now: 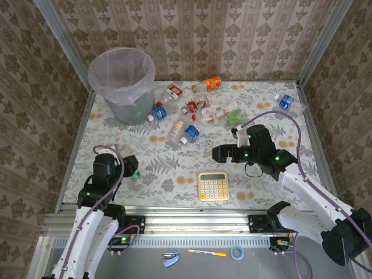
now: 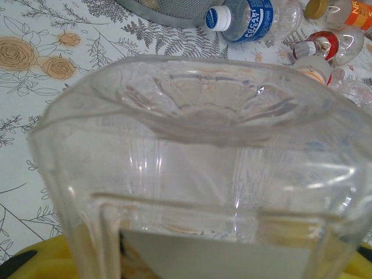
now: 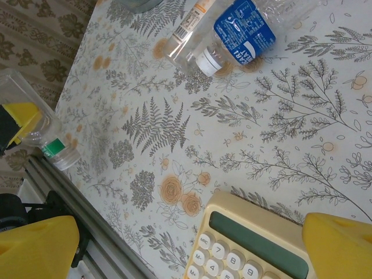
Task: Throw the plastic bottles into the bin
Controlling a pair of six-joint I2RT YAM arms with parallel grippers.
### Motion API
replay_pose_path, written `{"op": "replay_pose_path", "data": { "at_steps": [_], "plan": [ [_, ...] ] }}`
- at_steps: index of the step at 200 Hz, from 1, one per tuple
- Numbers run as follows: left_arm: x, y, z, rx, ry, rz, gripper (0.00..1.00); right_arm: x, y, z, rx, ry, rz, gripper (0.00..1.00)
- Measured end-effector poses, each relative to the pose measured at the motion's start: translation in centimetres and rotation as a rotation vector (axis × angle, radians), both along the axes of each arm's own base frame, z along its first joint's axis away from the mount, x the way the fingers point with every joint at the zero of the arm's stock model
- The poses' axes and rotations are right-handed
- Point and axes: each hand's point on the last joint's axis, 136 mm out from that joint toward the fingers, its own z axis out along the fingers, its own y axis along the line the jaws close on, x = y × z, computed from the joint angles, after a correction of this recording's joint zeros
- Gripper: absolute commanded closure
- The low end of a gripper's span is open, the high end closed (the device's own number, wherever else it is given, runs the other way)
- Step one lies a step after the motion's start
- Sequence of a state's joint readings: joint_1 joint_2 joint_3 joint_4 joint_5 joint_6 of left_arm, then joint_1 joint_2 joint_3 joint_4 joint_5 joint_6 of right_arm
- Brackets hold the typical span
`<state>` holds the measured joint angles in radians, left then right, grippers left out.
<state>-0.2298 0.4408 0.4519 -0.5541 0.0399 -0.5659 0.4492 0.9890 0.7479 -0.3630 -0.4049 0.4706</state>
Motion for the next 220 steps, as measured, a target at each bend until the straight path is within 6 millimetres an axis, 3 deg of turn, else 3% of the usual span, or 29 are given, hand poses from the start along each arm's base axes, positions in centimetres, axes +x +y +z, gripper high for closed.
{"op": "replay_pose_path", "data": {
  "at_steps": [45, 65, 81, 96, 100, 111, 121, 124, 133, 139, 147, 157, 173, 193, 206, 220],
  "plan": [
    [0.6, 0.2, 0.0, 0.013, 0.015, 0.013, 0.89, 0.1, 0.0, -0.4, -0.007, 0.013, 0.0, 0.0],
    [2.7, 0.0, 2.1, 0.028, 0.053, 0.01, 0.92, 0.2, 0.1, -0.5, -0.012, 0.016, 0.003, 0.0],
    [7.0, 0.1, 7.3, 0.021, 0.026, 0.004, 0.92, 0.3, 0.1, -0.5, -0.019, 0.015, 0.008, 0.0],
    [13.6, 0.3, 15.7, 0.015, -0.093, -0.007, 0.86, 0.6, 0.3, -0.1, -0.023, 0.004, 0.014, 0.0],
    [15.2, 0.4, 18.1, 0.014, -0.137, -0.01, 0.78, 0.7, 0.3, 0.0, -0.023, 0.002, 0.014, 0.0],
    [19.4, 0.8, 24.4, 0.014, -0.251, -0.02, 0.35, 1.0, 0.4, 0.2, -0.023, -0.002, 0.016, 0.0],
    [22.3, 1.1, 30.0, 0.022, -0.361, -0.027, 0.15, 1.1, 0.5, 0.2, -0.024, -0.001, 0.016, 0.0],
    [23.3, 1.3, 31.5, 0.025, -0.393, -0.026, 0.04, 1.1, 0.5, 0.2, -0.024, -0.001, 0.016, 0.0],
    [24.8, 1.6, 34.9, 0.027, -0.472, -0.03, 0.0, 1.2, 0.5, 0.1, -0.025, 0.003, 0.016, 0.0],
    [25.3, 1.7, 36.0, 0.027, -0.498, -0.033, 0.0, 1.2, 0.5, 0.0, -0.025, 0.005, 0.016, 0.0],
    [25.5, 1.8, 36.2, 0.026, -0.496, -0.037, 0.0, 1.2, 0.5, 0.0, -0.025, 0.006, 0.015, 0.0],
    [25.2, 1.7, 35.0, 0.02, -0.463, -0.047, 0.0, 1.2, 0.5, 0.1, -0.023, 0.005, 0.014, 0.0],
    [23.9, 1.4, 30.9, 0.015, -0.363, -0.056, 0.0, 1.1, 0.5, 0.1, -0.023, 0.004, 0.014, 0.0],
    [20.7, 1.7, 26.3, 0.012, -0.244, -0.047, 0.0, 1.0, 0.4, 0.1, -0.024, 0.006, 0.014, 0.0],
    [18.3, 2.1, 26.0, 0.015, -0.224, -0.035, 0.0, 1.0, 0.3, 0.0, -0.026, 0.008, 0.012, 0.0],
    [15.7, 2.3, 27.8, 0.018, -0.278, -0.029, 0.0, 1.0, 0.3, 0.0, -0.026, 0.009, 0.01, 0.0]
  ]
}}
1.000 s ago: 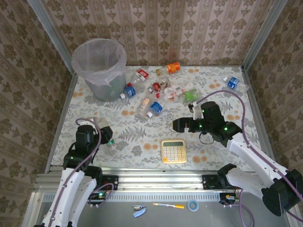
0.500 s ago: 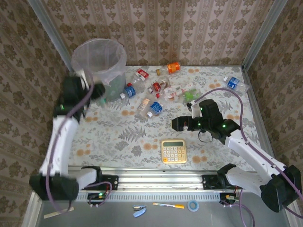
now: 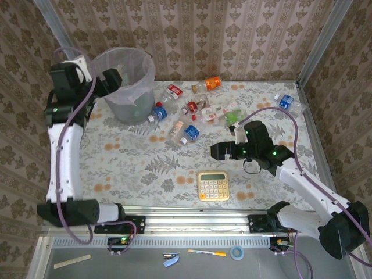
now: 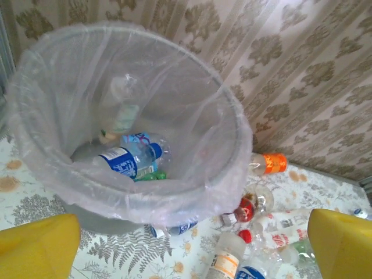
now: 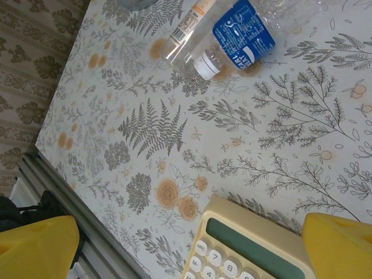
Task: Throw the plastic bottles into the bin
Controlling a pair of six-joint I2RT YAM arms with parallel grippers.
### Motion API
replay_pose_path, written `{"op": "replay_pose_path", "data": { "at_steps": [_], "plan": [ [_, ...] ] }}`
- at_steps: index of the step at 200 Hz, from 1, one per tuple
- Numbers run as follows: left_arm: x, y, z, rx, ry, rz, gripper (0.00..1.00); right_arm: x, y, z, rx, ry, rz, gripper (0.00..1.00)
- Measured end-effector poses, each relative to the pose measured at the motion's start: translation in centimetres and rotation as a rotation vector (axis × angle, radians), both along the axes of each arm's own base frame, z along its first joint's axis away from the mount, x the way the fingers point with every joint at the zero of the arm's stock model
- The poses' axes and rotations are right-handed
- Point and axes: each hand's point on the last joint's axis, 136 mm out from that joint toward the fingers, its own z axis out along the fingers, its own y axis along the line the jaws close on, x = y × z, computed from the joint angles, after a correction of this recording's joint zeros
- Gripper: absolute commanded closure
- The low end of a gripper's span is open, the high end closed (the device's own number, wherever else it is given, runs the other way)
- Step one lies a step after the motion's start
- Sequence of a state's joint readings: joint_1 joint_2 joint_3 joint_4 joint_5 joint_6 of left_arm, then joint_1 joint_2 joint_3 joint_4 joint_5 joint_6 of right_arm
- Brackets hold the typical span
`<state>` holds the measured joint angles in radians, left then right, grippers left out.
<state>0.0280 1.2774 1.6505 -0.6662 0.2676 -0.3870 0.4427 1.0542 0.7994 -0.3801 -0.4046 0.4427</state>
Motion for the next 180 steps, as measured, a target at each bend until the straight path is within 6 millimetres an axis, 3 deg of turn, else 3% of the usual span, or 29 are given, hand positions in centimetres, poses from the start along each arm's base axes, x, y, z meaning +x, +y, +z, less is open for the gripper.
{"op": "replay_pose_path", "data": {
  "at_steps": [27, 43, 57, 84, 120, 145, 180],
  "plan": [
    [-6.5, -0.5, 3.2, -0.003, -0.137, -0.019, 0.0, 0.2, 0.1, -0.2, 0.002, 0.006, -0.004, 0.0],
    [-9.7, -1.3, 2.9, -0.011, -0.17, -0.055, 0.0, 0.5, 0.2, -1.0, -0.007, 0.034, -0.01, 0.0],
    [-11.1, -2.3, 1.7, -0.019, -0.164, -0.099, 0.0, 0.7, 0.2, -2.1, -0.023, 0.077, -0.018, 0.0],
    [-11.8, -5.4, -4.8, -0.022, -0.019, -0.222, 0.02, 1.3, 0.2, -4.0, -0.067, 0.155, -0.039, 0.0],
    [-12.6, -10.9, -14.1, 0.094, 0.222, -0.4, 0.07, 1.7, 0.2, -4.6, -0.083, 0.19, -0.055, 0.0],
    [-12.1, -14.2, -18.4, 0.192, 0.337, -0.484, 0.1, 1.6, 0.2, -4.7, -0.082, 0.198, -0.059, 0.0],
    [-9.4, -15.7, -23.8, 0.294, 0.488, -0.493, 0.15, 1.3, 0.0, -4.2, -0.081, 0.194, -0.061, 0.0]
  ]
}}
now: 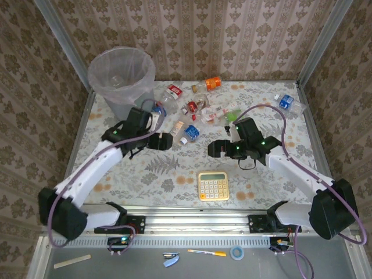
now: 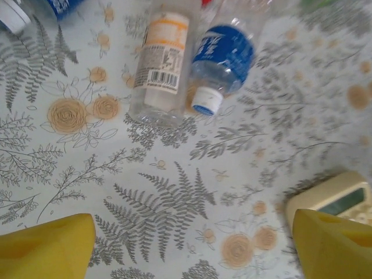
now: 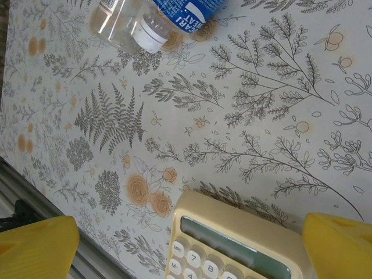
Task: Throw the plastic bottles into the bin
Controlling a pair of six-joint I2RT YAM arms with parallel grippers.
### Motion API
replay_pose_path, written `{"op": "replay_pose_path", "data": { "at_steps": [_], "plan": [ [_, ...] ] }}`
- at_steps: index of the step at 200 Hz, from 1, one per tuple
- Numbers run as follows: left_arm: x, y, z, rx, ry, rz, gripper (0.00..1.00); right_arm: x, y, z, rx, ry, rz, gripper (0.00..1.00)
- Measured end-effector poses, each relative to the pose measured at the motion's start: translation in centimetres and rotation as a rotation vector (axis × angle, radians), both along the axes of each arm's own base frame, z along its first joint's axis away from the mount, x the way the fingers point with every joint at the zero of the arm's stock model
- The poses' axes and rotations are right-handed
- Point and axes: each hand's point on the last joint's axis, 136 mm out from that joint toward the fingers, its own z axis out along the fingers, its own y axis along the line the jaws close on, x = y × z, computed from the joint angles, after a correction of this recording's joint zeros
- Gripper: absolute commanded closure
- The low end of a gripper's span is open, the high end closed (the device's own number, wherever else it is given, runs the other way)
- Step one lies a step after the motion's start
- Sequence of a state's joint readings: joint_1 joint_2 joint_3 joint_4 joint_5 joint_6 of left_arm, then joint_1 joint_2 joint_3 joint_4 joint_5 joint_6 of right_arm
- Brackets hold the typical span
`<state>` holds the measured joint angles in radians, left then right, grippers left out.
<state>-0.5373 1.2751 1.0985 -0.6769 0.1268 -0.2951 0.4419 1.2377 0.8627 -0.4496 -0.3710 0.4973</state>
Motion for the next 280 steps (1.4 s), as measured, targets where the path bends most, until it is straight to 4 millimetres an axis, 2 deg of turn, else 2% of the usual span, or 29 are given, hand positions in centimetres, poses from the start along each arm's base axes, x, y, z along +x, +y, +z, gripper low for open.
{"op": "replay_pose_path", "data": {
  "at_steps": [17, 66, 100, 128, 166, 215, 280],
  "plan": [
    [1.7, -0.8, -1.5, 0.049, 0.037, -0.017, 0.21, -0.1, -0.1, 0.6, 0.007, -0.018, -0.001, 0.0],
    [7.0, -3.6, -4.7, 0.141, 0.086, -0.086, 0.28, -0.5, -0.3, 1.8, 0.02, -0.047, -0.001, 0.0],
    [9.3, -4.2, -7.7, 0.205, 0.129, -0.108, 0.3, -1.0, -0.5, 1.9, 0.019, -0.044, -0.001, 0.0],
    [10.7, -4.3, -9.2, 0.247, 0.14, -0.117, 0.31, -1.5, -0.8, 1.9, 0.017, -0.041, -0.001, 0.0],
    [12.0, -4.6, -10.8, 0.284, 0.149, -0.126, 0.32, -1.6, -0.8, 1.7, 0.013, -0.038, -0.003, 0.0],
    [11.9, -4.4, -13.3, 0.317, 0.196, -0.133, 0.33, -1.6, -0.8, 1.7, 0.013, -0.038, -0.003, 0.0],
    [12.0, -4.5, -13.6, 0.306, 0.178, -0.131, 0.51, -1.7, -0.9, 1.6, 0.012, -0.034, -0.003, 0.0]
  ]
}}
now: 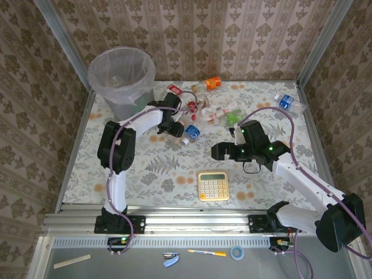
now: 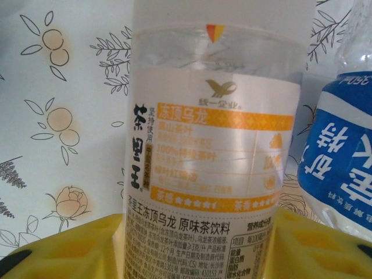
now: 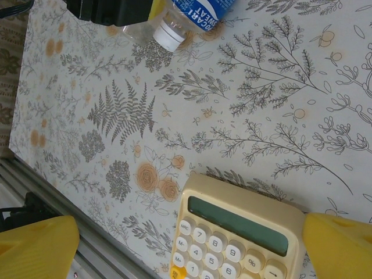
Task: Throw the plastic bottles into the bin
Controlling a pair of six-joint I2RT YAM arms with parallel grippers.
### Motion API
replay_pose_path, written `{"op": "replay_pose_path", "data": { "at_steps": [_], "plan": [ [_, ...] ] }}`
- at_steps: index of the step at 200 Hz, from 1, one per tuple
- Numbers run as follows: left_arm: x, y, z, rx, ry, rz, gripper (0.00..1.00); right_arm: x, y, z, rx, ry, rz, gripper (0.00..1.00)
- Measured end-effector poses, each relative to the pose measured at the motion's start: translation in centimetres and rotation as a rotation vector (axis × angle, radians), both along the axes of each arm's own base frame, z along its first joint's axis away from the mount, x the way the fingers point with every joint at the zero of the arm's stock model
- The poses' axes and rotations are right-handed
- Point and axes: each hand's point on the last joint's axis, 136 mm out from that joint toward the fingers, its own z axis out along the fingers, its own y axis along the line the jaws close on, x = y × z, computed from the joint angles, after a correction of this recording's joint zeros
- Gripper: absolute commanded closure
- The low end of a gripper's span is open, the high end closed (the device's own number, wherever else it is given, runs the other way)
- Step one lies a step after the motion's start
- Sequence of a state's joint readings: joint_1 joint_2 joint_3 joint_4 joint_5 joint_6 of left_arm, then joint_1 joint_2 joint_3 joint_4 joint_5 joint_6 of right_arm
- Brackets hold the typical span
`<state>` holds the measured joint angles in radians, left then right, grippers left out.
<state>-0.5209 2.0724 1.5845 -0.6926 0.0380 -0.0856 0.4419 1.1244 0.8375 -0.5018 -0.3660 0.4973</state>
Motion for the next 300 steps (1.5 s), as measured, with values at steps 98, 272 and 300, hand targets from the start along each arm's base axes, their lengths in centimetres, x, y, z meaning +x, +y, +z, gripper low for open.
{"op": "replay_pose_path", "data": {
  "at_steps": [98, 272, 300],
  "plan": [
    [-3.9, 1.9, 0.8, -0.023, -0.012, 0.027, 0.6, -0.1, -0.1, -0.3, 0.0, 0.006, -0.003, 0.0],
    [-13.6, 11.3, 16.6, -0.543, -0.398, 0.398, 0.64, 0.1, 0.1, -0.1, 0.012, -0.014, -0.004, 0.0],
    [-15.6, 13.4, 17.9, -0.607, -0.423, 0.464, 0.65, 0.2, 0.2, -0.1, 0.015, -0.013, -0.002, 0.0]
  ]
}}
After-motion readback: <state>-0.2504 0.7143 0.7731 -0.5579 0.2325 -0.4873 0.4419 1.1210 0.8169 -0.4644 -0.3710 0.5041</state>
